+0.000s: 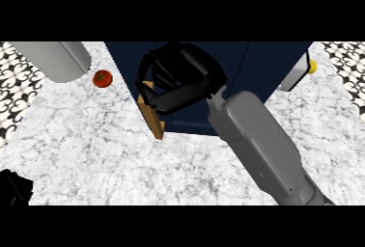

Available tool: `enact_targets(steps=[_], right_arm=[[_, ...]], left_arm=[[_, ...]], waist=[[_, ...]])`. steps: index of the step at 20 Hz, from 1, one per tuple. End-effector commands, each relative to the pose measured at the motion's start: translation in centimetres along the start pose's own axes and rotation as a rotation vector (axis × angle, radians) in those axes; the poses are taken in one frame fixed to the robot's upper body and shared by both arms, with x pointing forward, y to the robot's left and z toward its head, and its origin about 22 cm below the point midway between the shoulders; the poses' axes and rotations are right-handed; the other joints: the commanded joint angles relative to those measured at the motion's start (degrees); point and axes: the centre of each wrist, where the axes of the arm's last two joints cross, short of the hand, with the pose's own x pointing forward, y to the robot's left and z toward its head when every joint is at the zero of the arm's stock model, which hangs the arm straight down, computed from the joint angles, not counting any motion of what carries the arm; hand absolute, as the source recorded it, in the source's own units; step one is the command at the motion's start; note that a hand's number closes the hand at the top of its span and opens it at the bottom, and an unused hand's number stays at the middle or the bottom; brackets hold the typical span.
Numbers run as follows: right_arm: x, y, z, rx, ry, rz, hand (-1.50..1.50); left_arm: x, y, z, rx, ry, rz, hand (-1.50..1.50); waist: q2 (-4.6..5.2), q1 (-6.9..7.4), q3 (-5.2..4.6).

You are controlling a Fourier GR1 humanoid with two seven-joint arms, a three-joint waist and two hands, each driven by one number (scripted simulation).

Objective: Pick up the wine, place it into the cabinet and close the cabinet

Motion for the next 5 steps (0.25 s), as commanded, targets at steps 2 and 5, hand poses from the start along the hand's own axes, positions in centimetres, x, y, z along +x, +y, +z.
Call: enact_targets(steps=[2, 5], right_arm=[[1.3, -5.2, 0.3, -0.191, 0.036, 0.031, 1.5], [1.5, -5.8, 0.7, -0.177, 0.034, 0.026, 1.5]], left_arm=[[0.6, -0.4, -0.6, -0.021, 0.003, 0.005, 1.5], [0.2, 0.1, -1.2, 0.008, -0.014, 0.009, 1.5]], waist=[[2.1, -0.29, 0.6], [2.04, -0.84, 0.57]])
